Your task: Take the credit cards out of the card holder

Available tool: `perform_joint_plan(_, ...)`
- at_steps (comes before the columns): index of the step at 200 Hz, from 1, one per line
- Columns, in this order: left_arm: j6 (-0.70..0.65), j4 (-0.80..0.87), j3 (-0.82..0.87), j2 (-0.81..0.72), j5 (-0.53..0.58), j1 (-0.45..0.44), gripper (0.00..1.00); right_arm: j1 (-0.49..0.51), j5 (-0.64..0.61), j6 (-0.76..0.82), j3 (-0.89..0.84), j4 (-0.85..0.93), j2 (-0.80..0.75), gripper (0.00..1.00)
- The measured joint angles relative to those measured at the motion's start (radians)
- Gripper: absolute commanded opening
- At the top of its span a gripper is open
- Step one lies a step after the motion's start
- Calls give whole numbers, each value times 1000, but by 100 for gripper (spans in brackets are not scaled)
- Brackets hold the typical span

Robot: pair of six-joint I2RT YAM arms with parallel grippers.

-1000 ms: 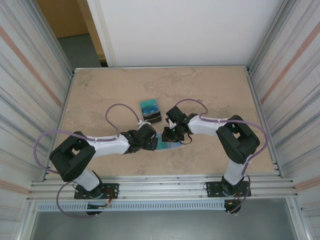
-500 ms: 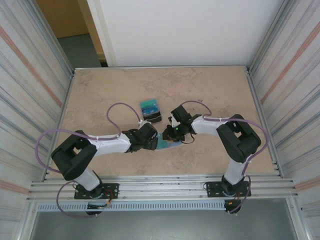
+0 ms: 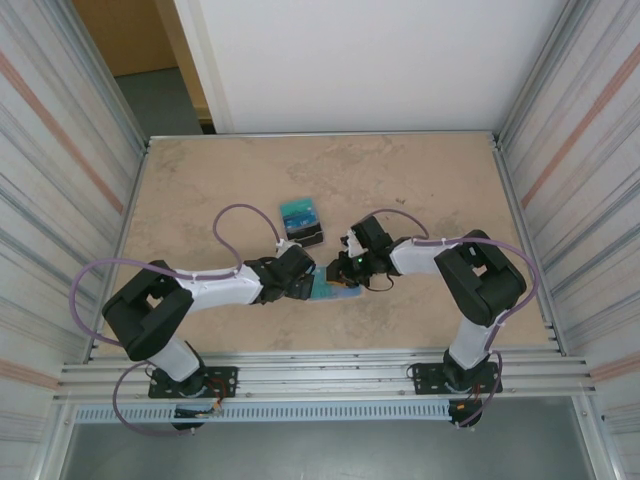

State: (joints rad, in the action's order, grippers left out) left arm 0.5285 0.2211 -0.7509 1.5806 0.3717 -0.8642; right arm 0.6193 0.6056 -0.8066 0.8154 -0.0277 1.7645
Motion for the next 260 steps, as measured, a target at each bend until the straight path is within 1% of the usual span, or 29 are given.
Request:
perform_joint_plan(69,0,15,-5,0,12,0,99,0,25,-50,-42,-73,-25,21)
perform_joint_plan(160,0,18,-5,2,16,0,99,-5,40,-61,-51,-119,-28,20)
perform_joint_plan(212,0,30,-14,5,16,0,99,-24,56,-78,-83,-152,-37,16)
perform_joint_plan(260,0,30,-14,6,16,0,99,-33,73,-84,-90,-175,-44,15)
